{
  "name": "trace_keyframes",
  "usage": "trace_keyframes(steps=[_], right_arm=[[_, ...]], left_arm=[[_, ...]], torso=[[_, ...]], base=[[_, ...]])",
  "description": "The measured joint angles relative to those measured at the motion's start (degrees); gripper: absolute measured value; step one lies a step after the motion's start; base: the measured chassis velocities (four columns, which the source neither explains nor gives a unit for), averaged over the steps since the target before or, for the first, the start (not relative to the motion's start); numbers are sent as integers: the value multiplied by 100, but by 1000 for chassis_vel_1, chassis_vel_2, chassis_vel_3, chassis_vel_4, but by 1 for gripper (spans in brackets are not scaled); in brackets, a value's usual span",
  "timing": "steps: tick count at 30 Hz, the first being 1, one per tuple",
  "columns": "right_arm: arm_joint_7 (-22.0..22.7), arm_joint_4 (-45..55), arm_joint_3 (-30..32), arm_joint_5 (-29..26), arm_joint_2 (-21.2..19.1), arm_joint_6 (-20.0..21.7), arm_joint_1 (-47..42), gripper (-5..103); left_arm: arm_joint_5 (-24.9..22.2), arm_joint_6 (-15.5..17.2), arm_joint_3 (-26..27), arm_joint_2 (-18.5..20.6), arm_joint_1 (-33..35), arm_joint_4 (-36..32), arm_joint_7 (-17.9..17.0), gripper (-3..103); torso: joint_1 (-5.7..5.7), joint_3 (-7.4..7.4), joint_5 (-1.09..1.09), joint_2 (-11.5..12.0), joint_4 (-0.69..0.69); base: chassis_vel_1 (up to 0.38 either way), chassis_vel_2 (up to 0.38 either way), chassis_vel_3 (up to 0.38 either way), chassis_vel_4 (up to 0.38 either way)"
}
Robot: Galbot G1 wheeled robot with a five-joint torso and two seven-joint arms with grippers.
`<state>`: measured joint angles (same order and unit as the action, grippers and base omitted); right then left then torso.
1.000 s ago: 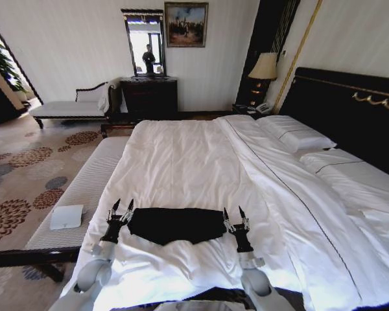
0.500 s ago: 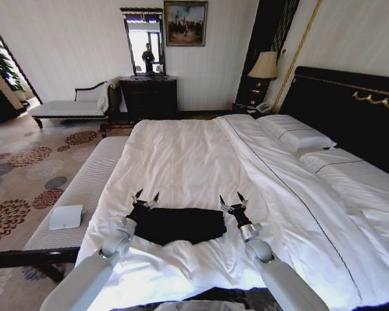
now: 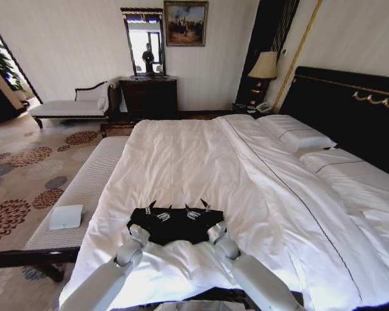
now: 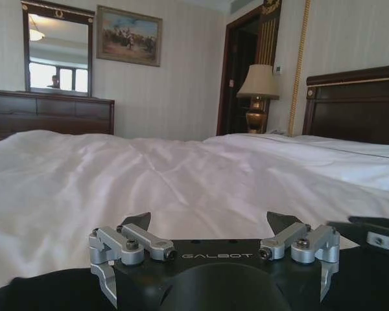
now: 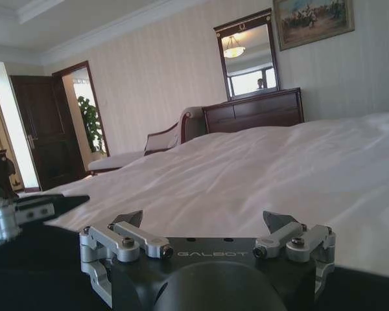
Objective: Fold the clothes on the bed.
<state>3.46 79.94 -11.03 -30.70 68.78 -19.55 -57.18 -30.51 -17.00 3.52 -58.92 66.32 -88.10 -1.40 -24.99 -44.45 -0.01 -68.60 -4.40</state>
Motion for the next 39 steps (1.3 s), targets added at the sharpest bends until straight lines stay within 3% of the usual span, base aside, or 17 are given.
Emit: trace_keyframes(steps=[16,27,35,38,39], right_arm=[[-291,-291,1040,393,-123,-417,-967,100],[-422,-322,1517,614,-178,-670,-1460,100],[-43,377,1876,537,-281,-623,-1956,100],[459,833,2043,501,-286,-293,-2143,100],[909,1098,2120,618,-284,-42,-2225,100]], left_arm=[[175,-575,488,-44,255,912,430,100],[74,-693,860,64,187,1333,531,100],[-184,-653,1451,98,721,332,443,100],[-241,-550,1819,70,1240,-230,264,100],[-289,-451,2007,66,1520,-545,206,100]], torso=[[1,0,0,-1,-1],[1,0,-1,-2,-2],[1,0,1,-1,-3],[1,0,0,-1,-2],[1,0,-1,-1,0]], base=[[0,0,0,0],[0,0,0,0],[0,0,0,0],[0,0,0,0],[0,0,0,0]])
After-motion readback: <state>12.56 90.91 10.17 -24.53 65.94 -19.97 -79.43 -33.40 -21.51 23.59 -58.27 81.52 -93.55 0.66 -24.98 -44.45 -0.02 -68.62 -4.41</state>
